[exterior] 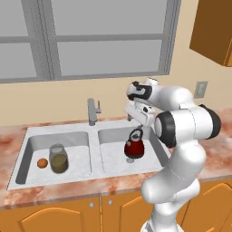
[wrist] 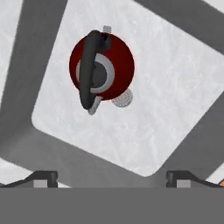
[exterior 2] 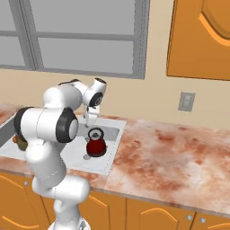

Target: Pick the jar and kettle and place them in the sink. Then turn on the water.

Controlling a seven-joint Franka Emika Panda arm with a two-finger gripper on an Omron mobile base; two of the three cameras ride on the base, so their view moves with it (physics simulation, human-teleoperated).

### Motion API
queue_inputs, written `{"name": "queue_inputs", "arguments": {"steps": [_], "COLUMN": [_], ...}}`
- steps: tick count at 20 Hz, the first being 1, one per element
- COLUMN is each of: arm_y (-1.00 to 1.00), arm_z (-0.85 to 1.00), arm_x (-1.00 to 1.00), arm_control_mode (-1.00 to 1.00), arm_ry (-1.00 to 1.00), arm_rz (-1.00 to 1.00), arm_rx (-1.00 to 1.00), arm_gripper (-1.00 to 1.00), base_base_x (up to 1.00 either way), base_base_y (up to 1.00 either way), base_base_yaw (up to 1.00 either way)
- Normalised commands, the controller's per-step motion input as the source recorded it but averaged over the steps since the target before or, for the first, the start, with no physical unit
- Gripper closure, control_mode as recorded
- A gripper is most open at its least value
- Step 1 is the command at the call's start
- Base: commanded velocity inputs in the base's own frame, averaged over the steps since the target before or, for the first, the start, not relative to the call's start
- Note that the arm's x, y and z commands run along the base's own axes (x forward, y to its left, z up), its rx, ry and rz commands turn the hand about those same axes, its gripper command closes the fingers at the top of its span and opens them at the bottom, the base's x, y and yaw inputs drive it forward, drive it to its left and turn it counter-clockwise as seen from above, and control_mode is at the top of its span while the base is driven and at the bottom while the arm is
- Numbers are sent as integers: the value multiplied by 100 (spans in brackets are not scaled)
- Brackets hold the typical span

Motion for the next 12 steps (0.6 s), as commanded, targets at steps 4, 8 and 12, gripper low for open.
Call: {"name": "queue_inputs", "arguments": {"steps": [4, 8, 12], "arm_y": [26, 3, 0], "arm_z": [9, 3, -2], "arm_x": [-64, -55, -36], "arm_control_mode": [-100, -100, -100], "arm_ry": [-12, -46, -60], "arm_rz": [38, 30, 23], "arm_rx": [-2, -6, 0], "arm_gripper": [-100, -100, -100], "base_base_x": [0, 0, 0], "base_base_y": [0, 0, 0], "base_base_yaw": [0, 0, 0]}}
